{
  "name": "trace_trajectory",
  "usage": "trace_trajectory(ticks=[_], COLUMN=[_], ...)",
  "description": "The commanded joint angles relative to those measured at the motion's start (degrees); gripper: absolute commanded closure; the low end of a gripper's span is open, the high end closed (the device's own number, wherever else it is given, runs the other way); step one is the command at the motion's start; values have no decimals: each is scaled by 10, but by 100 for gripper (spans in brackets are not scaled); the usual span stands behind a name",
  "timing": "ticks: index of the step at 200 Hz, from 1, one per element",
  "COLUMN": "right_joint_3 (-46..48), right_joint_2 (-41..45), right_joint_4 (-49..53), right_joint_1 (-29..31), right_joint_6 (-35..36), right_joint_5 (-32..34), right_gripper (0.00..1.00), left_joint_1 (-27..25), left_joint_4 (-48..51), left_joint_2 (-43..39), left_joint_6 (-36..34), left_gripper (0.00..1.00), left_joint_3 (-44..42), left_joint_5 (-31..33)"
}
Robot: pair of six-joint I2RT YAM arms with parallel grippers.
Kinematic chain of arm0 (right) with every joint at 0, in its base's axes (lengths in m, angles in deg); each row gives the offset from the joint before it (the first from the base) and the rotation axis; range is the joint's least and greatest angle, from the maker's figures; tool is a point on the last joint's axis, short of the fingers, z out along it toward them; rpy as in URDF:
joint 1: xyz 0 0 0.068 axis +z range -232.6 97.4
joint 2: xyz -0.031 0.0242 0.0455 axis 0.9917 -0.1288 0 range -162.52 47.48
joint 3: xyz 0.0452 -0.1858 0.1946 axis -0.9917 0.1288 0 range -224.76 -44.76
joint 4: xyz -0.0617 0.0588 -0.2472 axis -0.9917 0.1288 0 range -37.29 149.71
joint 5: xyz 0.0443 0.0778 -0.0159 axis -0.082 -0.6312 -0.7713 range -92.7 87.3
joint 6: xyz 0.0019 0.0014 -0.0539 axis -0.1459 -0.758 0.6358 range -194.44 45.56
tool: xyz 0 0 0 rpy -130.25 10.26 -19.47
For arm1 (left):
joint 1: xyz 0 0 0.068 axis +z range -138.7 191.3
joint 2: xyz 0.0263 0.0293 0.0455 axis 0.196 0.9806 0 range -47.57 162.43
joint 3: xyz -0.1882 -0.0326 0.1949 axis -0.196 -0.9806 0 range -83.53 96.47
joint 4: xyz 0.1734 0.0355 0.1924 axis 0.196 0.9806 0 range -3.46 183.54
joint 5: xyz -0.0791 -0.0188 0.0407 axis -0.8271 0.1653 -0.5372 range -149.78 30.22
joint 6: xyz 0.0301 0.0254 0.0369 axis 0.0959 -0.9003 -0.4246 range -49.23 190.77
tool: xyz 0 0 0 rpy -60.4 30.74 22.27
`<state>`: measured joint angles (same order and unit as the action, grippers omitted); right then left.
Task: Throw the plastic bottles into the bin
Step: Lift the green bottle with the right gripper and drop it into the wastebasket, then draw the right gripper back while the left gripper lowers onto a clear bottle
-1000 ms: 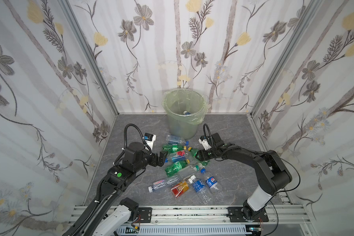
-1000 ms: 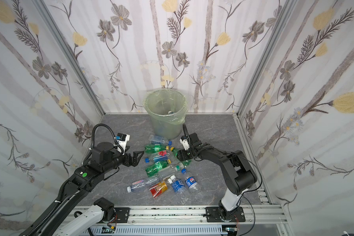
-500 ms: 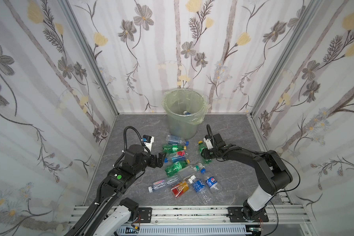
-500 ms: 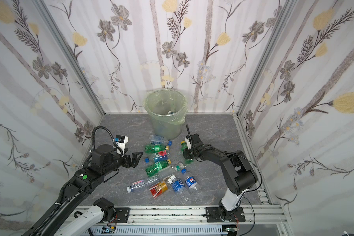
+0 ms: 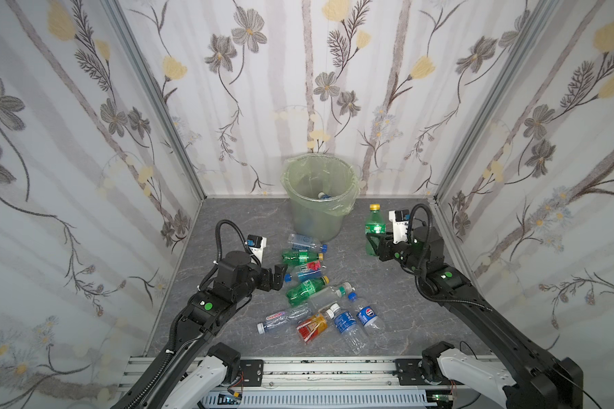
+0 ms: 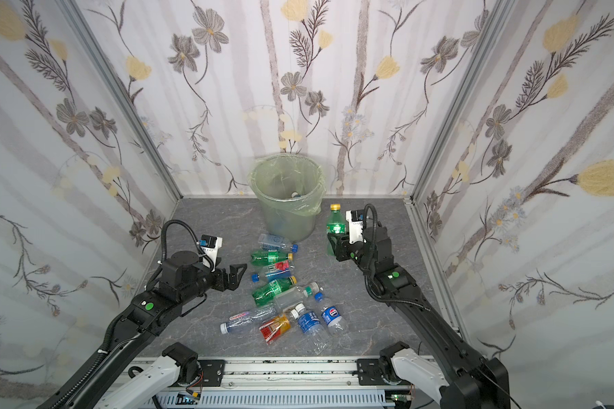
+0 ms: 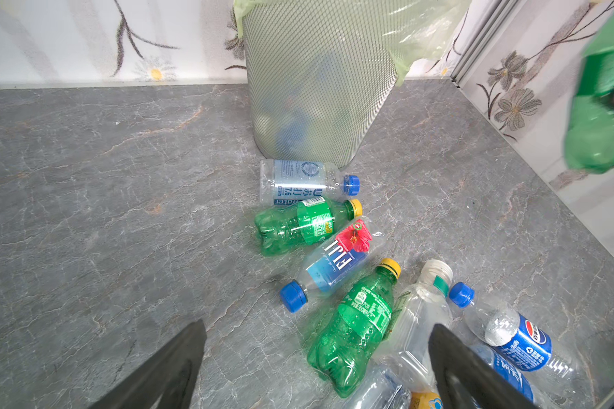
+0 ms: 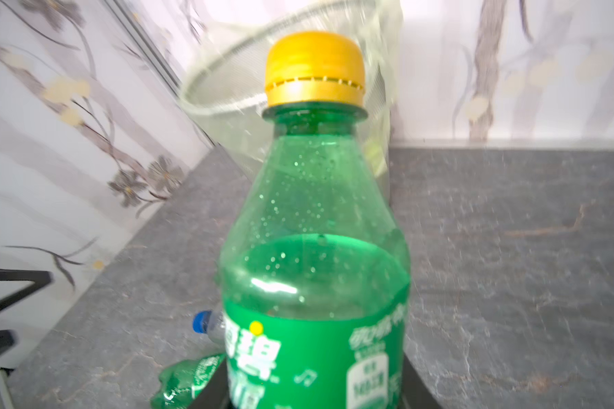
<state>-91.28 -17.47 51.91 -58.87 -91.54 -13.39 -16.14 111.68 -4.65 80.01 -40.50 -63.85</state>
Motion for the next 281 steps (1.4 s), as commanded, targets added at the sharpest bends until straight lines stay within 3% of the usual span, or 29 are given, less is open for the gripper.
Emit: trace_trajectory(ticks=[1,33,57,82,104,112,128,141,170,202,281], right_joint_3=[6,4,-16,-102,-299,-399,-592,-653,-570,-448,-149], right_joint_2=[57,128,129,39,-146,-231,-389,-443,-400,-319,-116], right_joint_4=[-62,-110,-148,-145,-50,16,162,207,152,102,66], right_joint_1=[0,1,1,1,2,3,5,11,14,2,-44], right_joint_6=[-4,-15,-21,-21,-27,-34,-39,-36,-36,-33,-26], right_joint_5=[-29,-53,-62,-65,-98,-116,-138,-131,-98,-89,-57], right_gripper=[67,69,71,72,72,64,27,16,8,6,4], left_joint_1=[-1,0,0,0,0,0,0,0,0,0,-10], left_joint_4=[-4,-4,-4,-4,-6,-5,-4,-2,2,16,154], left_joint_2=[0,0,0,1,1,3,6,4,9,52,98], left_joint_6=[1,2,4,3,1,0,-6,-12,-39,-96,-320], left_gripper=[0,0,0,0,0,0,0,0,0,0,0], left_joint_3=[-1,-2,-1,4,9,12,21,30,51,80,110], left_joint_5=[10,10,11,10,8,4,0,-3,-11,-31,-63])
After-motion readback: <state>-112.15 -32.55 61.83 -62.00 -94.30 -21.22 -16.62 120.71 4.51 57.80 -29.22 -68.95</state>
